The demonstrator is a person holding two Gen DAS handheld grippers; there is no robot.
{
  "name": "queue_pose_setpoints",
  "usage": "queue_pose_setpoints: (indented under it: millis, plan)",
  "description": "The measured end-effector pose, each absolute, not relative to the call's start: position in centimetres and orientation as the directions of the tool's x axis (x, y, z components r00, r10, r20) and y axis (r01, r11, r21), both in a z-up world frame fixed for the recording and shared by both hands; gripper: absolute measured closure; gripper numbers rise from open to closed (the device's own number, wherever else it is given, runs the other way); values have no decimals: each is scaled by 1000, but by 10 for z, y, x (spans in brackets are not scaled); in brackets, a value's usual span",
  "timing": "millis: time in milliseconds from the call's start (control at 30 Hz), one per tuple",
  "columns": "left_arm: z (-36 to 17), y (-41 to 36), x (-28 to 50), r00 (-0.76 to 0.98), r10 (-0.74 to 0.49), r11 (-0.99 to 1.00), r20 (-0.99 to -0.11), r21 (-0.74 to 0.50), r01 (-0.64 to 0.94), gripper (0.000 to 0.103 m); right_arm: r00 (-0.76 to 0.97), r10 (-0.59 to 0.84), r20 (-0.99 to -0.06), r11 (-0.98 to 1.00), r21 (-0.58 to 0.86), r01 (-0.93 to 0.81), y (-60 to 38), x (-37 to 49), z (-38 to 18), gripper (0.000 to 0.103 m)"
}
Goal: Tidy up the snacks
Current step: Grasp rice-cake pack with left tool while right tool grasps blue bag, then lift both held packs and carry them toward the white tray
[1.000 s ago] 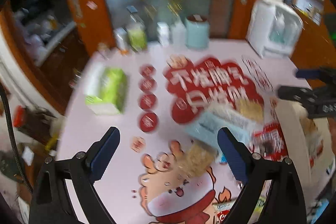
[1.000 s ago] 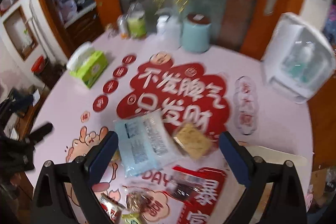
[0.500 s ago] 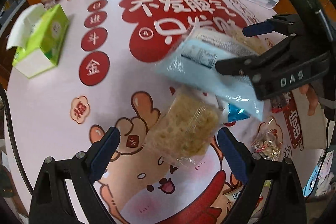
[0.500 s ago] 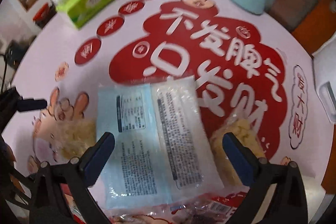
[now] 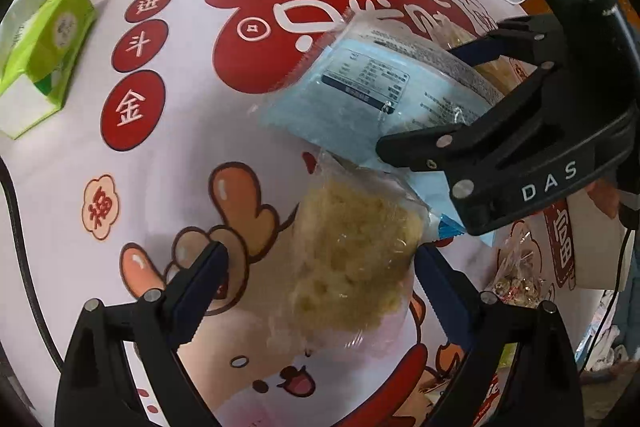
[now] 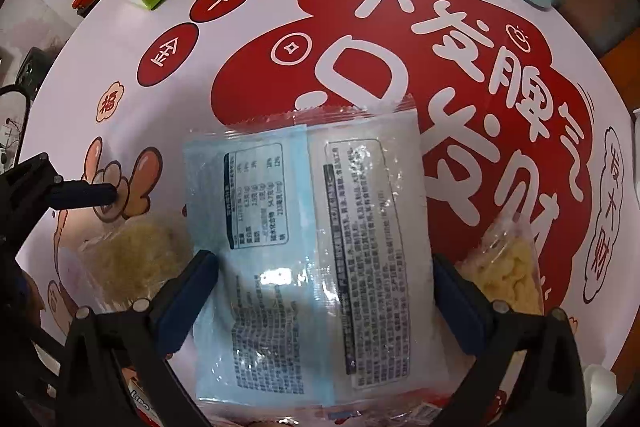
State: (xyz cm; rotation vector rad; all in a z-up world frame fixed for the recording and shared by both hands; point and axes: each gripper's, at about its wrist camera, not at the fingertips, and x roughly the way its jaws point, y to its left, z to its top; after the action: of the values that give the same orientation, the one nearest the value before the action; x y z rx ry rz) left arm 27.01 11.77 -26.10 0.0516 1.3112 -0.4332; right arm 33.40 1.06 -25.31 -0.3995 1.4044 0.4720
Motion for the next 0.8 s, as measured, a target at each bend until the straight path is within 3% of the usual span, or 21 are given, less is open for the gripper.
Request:
queue_pose_setpoints:
  millis: [167, 267, 300, 567, 800]
  plan:
    - [-264, 102, 268, 203, -208, 922, -957, -122, 368, 10, 105, 92, -990, 849, 23, -528, 10, 334, -249, 12]
    - [-262, 93, 261, 243, -148, 925, -959, -47, 377, 34, 125, 87, -988, 855, 10, -518, 9, 329, -245, 14]
    - [-259, 91, 259, 249, -152, 925, -957, -48, 377, 48, 132, 84, -988, 858, 4, -514, 10, 326, -244, 15]
    - [-239, 109, 237, 280, -171, 965, -945, -102, 242, 49, 190, 115, -975, 889, 15, -458, 1, 296, -227, 17]
    - [-182, 132, 202, 390, -141, 986, -910, -96, 133, 49, 337, 208, -918, 933, 83, -351, -23, 261, -166, 18]
